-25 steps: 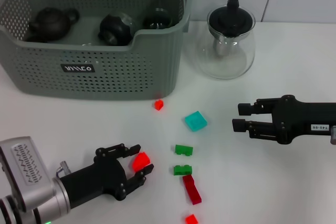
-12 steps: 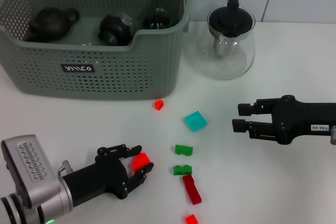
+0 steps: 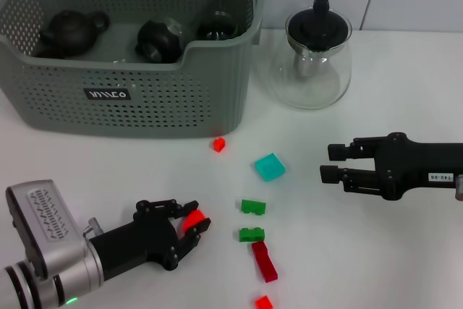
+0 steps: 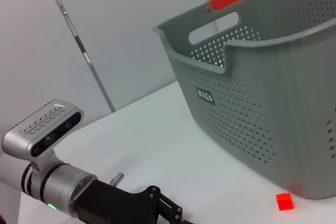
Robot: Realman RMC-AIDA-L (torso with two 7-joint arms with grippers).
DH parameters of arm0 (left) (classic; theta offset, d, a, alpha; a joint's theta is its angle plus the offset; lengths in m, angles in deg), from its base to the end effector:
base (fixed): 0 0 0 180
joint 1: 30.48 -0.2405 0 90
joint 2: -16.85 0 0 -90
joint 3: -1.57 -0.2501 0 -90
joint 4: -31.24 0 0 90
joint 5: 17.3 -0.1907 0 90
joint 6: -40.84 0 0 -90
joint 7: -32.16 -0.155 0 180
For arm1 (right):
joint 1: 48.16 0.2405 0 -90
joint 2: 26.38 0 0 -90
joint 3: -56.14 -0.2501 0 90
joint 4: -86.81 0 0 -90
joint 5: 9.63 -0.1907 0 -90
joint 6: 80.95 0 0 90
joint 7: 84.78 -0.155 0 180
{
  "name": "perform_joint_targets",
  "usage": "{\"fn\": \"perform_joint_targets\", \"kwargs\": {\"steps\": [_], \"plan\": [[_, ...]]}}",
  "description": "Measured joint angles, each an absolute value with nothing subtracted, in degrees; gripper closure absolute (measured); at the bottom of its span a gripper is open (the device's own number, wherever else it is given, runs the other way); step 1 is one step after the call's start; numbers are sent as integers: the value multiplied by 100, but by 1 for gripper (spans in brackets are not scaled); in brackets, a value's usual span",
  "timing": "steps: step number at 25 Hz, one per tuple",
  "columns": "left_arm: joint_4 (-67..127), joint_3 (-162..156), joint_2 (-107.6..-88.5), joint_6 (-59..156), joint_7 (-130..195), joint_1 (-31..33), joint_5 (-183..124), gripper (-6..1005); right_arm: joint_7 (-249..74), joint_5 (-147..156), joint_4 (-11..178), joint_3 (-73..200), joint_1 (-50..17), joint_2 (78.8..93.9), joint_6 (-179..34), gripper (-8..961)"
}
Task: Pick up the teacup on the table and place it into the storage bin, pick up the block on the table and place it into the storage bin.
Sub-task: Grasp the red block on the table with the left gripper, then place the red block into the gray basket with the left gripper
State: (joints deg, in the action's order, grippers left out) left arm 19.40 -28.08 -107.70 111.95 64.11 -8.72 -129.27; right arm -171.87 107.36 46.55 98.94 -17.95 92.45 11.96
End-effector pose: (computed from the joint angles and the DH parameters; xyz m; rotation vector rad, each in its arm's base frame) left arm -0.2998 0.2447 -0.0999 -2.5117 -0.4346 -0.5456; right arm 0.2370 0.3059 -0.0099 -2.8326 0.7453 0.6538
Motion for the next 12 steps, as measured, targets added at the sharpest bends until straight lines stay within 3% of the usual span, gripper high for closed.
{"fn": "perform_joint_targets", "kwargs": {"steps": [7,12], "plan": [[1770,-2807,-10738,11352,6938,-872,-12945,710,-17189,10736,4656,9895,-1773,9245,1196,430],[1148,-2834,-10686,12299,7819,-1066,-12999,686,-17194,10735,4656,9895,-1775,9239,1196,431]]}}
